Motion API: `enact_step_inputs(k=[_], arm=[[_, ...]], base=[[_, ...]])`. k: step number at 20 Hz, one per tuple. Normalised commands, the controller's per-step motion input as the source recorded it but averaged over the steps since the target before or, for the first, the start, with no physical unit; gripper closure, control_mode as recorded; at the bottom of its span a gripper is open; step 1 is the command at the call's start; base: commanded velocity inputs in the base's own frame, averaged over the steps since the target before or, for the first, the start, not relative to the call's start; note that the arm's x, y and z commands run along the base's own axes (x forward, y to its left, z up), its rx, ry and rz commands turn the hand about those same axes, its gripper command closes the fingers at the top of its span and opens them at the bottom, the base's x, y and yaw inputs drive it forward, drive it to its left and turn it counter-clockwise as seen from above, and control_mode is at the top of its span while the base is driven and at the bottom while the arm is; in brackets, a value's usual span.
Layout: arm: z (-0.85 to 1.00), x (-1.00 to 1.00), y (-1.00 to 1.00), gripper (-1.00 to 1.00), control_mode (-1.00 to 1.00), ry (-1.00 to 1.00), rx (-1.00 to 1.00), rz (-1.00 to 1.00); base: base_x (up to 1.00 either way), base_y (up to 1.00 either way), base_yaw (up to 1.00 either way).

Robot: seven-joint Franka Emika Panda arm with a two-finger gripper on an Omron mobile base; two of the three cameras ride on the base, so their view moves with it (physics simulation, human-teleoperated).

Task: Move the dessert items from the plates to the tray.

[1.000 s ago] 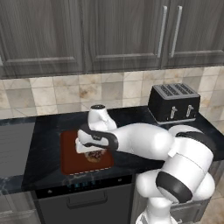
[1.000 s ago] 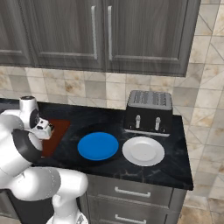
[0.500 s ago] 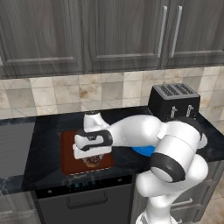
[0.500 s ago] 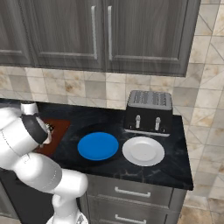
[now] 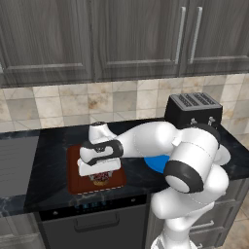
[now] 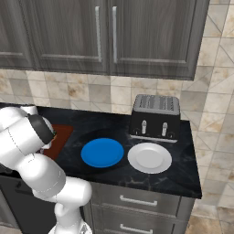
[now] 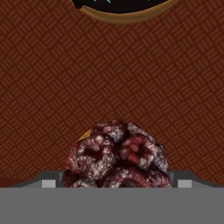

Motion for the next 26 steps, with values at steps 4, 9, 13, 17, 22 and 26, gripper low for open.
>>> enact_step_inputs(k=[4,9,13,17,22,26], arm=[[0.00,0.00,0.02,-1.00,-1.00,0.01,0.00,0.00],[0.06,0.00,0.00,-1.00,-1.00,0.00,0.00,0.00],[0.27,0.00,0.00,-1.00,-1.00,0.00,0.00,0.00],[0.57,-0.23,-0.06,-1.00,-1.00,-0.02,0.00,0.00],[0.65,-0.48,-0.22,-1.00,-1.00,-0.02,0.01,0.00],[0.50,-0.51,-0.42,-1.00,-1.00,-0.01,0.00,0.00]], base=[[0.00,0.00,0.00],[0.00,0.00,0.00],[0.00,0.00,0.00],[0.00,0.00,0.00],[0.00,0.00,0.00],[0.00,0.00,0.00]])
